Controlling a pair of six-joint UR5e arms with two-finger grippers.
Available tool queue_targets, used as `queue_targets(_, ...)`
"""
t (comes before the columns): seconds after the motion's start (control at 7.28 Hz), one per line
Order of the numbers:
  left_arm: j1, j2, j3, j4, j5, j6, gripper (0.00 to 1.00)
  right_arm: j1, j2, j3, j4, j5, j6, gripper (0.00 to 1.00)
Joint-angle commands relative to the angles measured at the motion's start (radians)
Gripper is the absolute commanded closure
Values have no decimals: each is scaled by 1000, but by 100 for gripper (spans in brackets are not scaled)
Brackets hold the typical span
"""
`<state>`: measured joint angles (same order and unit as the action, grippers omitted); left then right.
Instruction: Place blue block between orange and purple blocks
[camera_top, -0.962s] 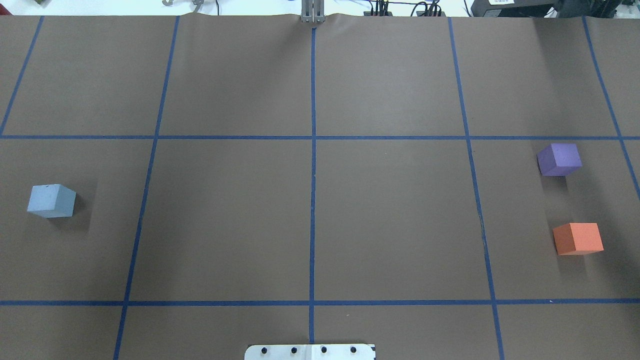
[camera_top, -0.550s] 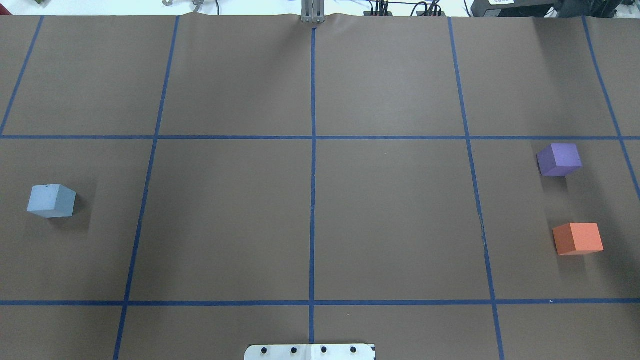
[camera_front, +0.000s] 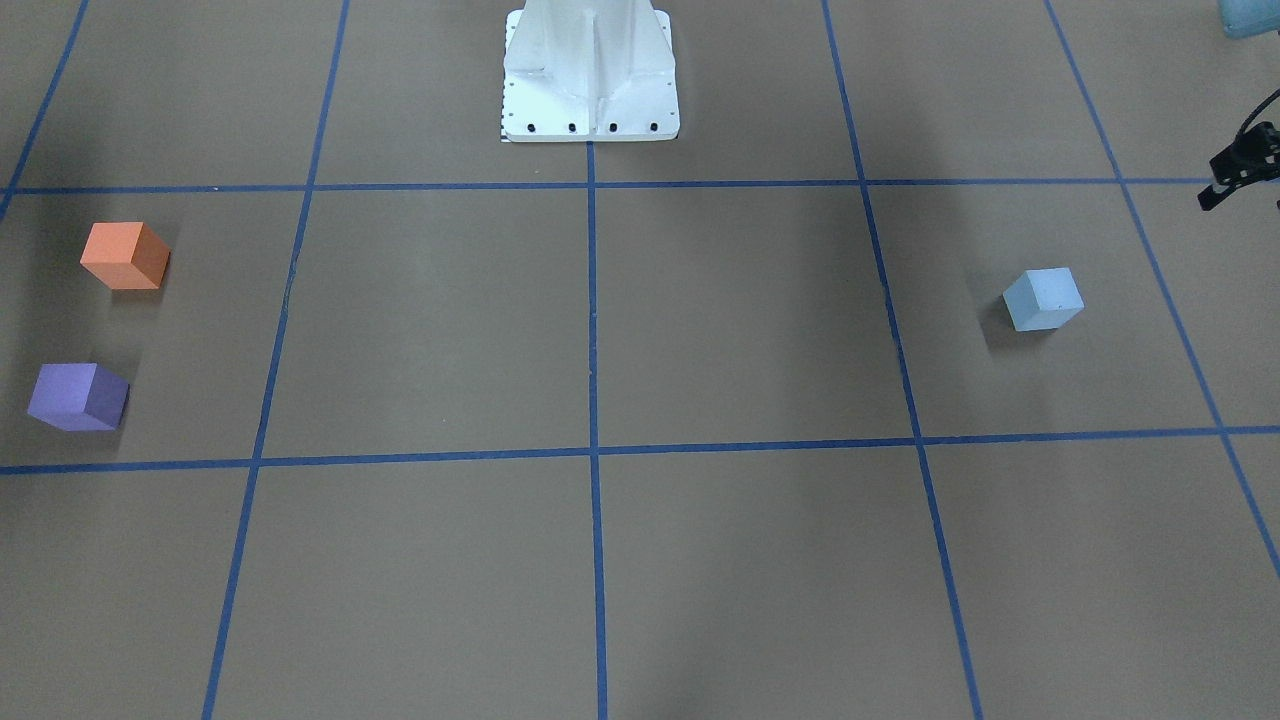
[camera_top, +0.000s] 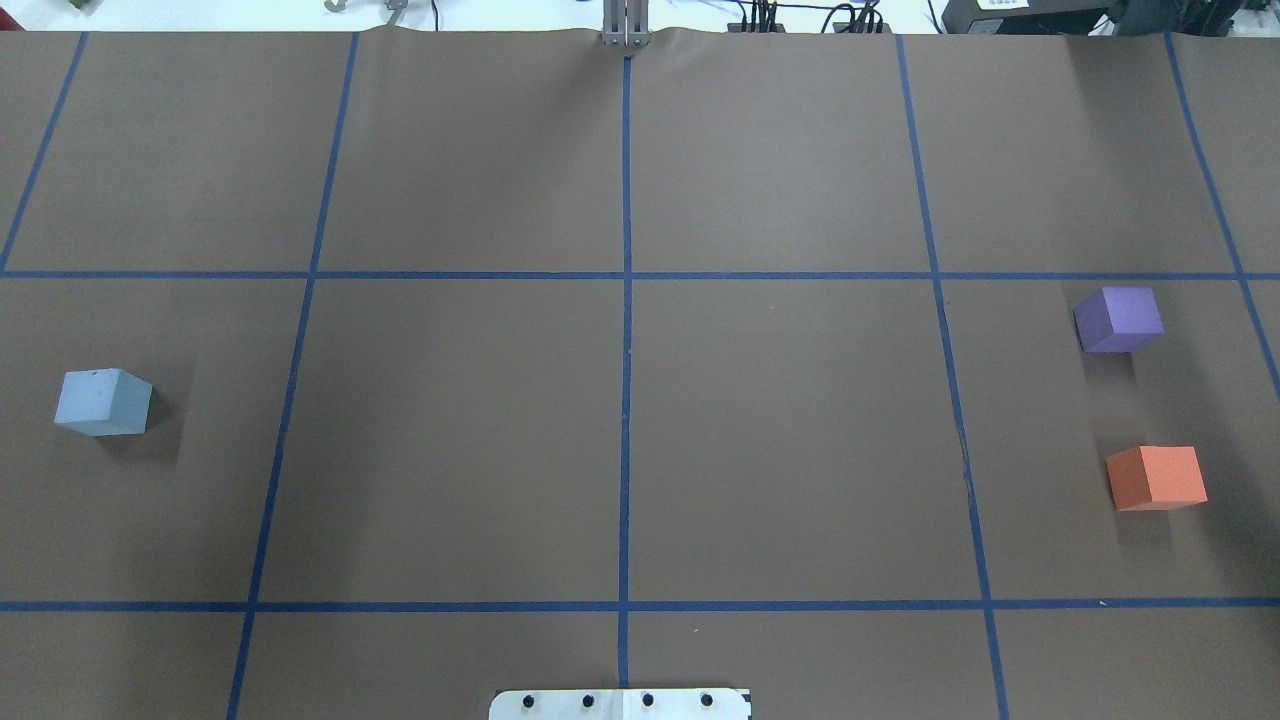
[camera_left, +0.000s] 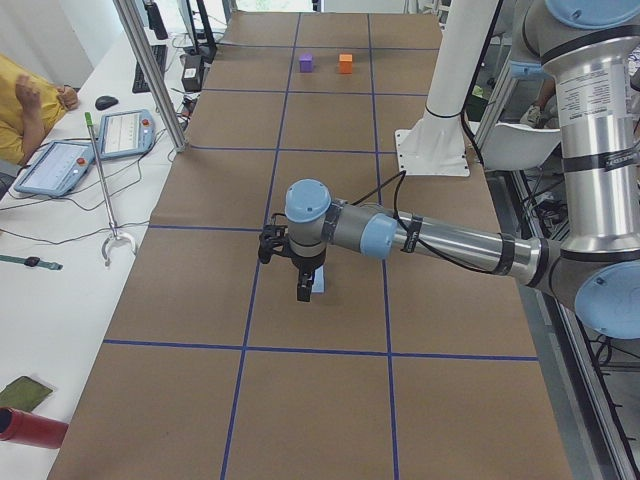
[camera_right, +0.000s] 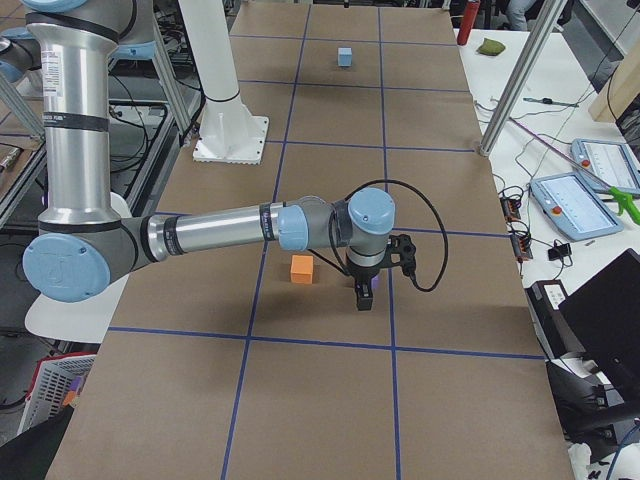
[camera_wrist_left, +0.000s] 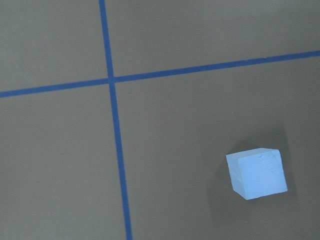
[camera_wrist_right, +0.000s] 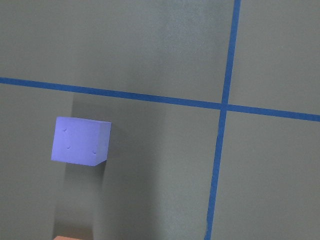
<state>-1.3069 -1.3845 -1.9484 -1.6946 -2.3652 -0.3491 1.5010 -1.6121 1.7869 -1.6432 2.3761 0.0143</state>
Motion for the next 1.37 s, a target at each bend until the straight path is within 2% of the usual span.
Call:
queue_targets(0.0, 208, -36, 20, -95, 65, -230, 0, -1, 3, -39, 0, 5, 0, 0)
queue_targets(0.27, 299, -140, 133, -99, 136, -371, 0, -4, 0, -41, 55, 8, 1, 0)
queue_targets(0.55, 328, -159, 215, -129, 136, -402, 0, -5, 0, -38, 57, 26, 1, 0)
queue_targets(0.82, 337, -168, 305, -235, 135, -406, 0, -5, 0, -35, 62, 32, 1, 0)
queue_targets(1.24, 368, -185, 322, -266, 132, -462, 0, -5, 1, -32, 65, 34, 3, 0)
